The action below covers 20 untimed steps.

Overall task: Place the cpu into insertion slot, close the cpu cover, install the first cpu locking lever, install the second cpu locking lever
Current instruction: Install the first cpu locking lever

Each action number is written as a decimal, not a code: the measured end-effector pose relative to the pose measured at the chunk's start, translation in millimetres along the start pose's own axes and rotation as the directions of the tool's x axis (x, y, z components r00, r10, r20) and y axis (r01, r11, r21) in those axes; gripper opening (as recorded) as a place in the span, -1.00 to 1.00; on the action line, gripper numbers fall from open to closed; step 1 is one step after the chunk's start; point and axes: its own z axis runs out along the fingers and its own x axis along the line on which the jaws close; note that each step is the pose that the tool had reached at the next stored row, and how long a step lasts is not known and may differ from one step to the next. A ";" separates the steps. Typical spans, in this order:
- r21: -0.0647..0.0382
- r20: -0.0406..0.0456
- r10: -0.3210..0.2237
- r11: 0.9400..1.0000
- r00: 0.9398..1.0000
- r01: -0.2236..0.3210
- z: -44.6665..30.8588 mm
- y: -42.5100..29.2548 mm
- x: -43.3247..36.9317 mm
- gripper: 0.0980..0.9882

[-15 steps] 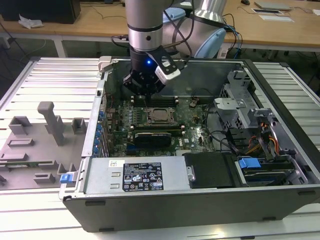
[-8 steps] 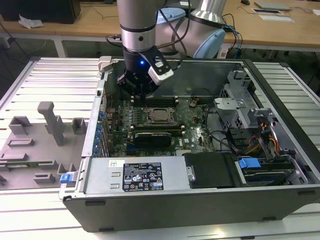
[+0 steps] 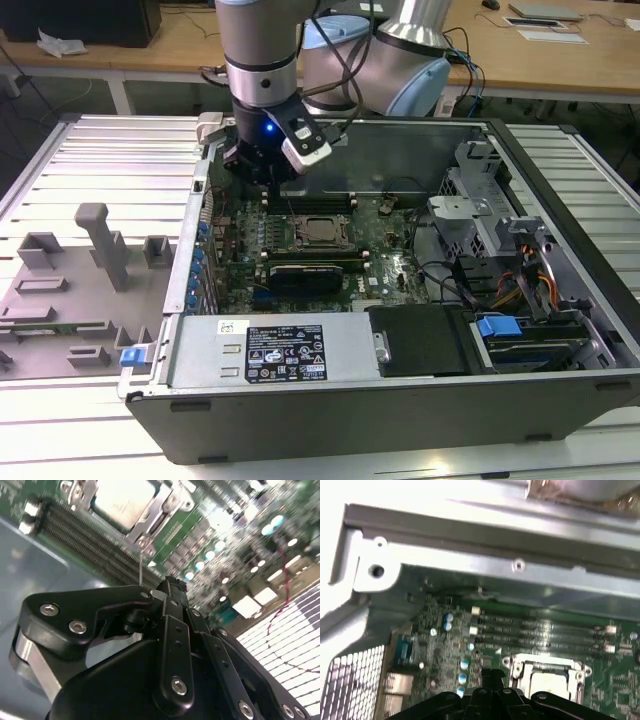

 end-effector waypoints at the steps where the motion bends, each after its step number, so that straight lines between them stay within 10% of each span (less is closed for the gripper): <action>1: -0.023 0.004 0.001 1.000 1.000 -0.001 0.0 0.1 0.4 -0.98; 5: -0.083 0.013 0.005 0.997 1.000 -0.004 0.0 0.2 1.1 -0.98; 12: -0.084 0.013 0.005 0.996 1.000 -0.004 0.2 -0.5 -2.9 -0.98; 20: -0.084 0.011 0.005 0.996 1.000 -0.004 1.7 -8.7 -34.0 -0.98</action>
